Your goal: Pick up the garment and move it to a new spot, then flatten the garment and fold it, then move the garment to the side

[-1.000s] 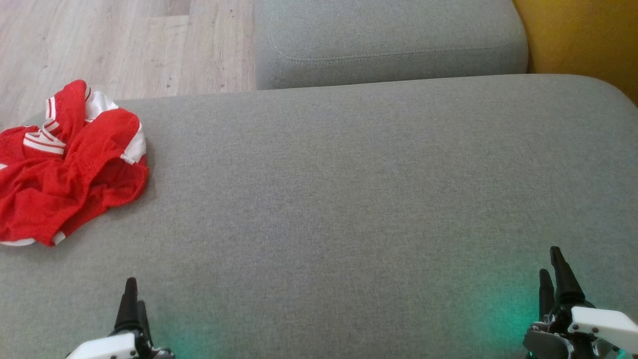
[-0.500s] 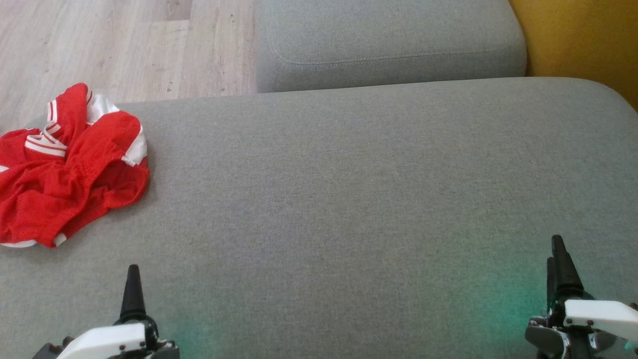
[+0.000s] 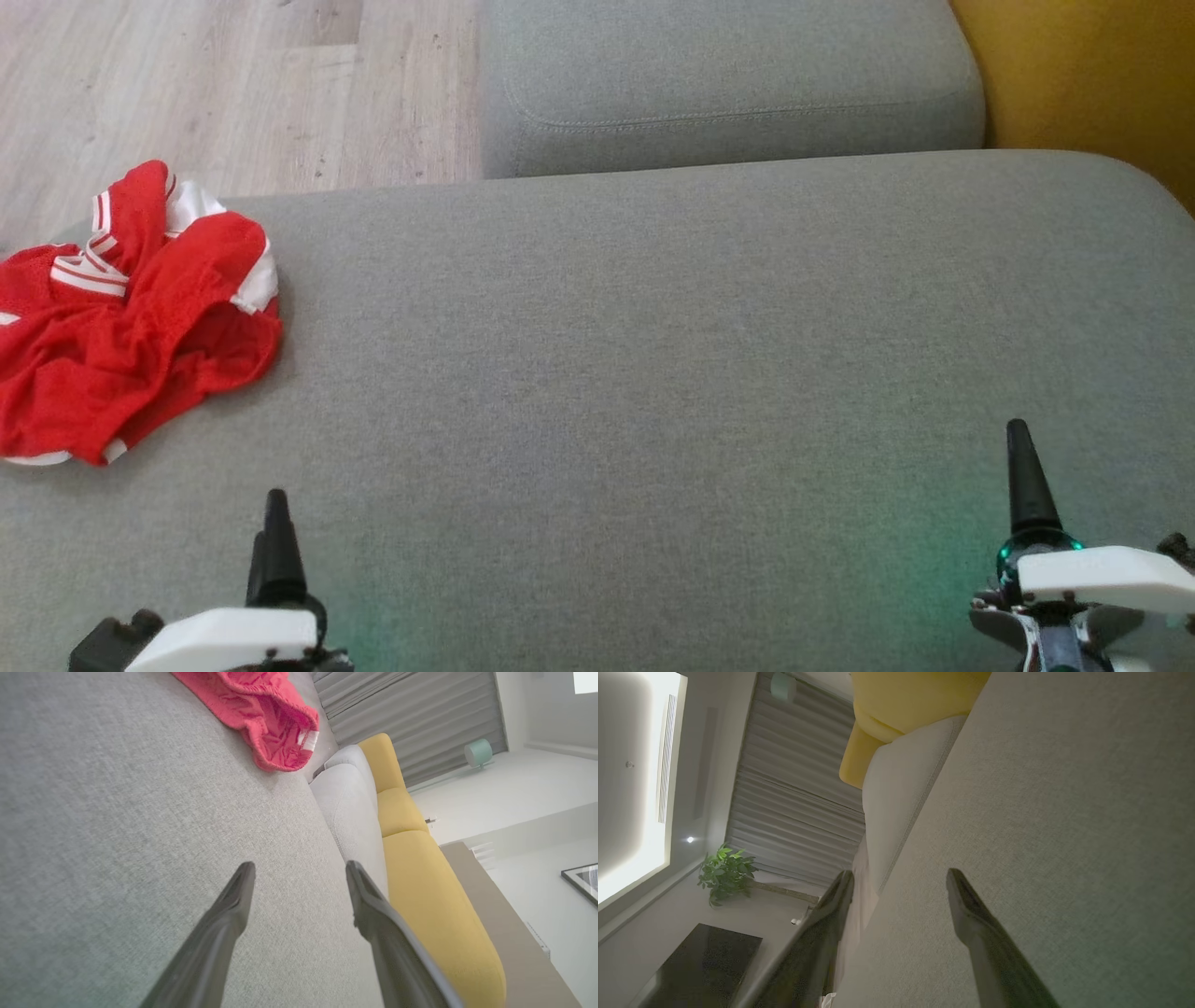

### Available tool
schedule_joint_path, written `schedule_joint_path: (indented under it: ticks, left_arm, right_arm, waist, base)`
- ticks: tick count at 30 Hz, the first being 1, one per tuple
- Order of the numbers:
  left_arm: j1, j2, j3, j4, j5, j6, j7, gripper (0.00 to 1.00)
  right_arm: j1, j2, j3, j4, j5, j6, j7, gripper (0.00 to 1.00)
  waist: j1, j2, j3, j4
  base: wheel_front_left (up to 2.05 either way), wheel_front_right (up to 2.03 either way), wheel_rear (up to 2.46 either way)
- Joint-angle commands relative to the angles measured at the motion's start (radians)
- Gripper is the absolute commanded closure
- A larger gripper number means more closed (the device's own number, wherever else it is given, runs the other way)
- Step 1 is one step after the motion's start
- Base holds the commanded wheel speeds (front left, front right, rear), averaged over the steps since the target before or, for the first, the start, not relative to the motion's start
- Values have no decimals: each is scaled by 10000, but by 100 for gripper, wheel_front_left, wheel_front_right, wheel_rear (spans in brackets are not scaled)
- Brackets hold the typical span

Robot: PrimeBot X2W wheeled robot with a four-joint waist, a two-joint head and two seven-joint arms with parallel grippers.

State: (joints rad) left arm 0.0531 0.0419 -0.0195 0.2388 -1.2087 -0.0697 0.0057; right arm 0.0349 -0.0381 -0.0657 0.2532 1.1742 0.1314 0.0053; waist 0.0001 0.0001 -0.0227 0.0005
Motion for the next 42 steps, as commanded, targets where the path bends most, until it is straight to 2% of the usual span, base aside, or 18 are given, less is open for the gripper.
schedule_joint_path:
  ticks: [1,42]
  left_arm:
    - [-168,56,0,-433,459,66,-161,0]
    - [331,301,-778,-535,5648,564,-1256,0]
  right_arm:
    - [-112,-52,167,-444,-441,-2,-176,0]
    - [149,-85,1178,-642,-5976,-5,-1354,0]
  waist:
    - [-1,-1,-6,1]
    - [-1,-1,-195,52]
  base:
    - [0,0,0]
    - [0,0,0]
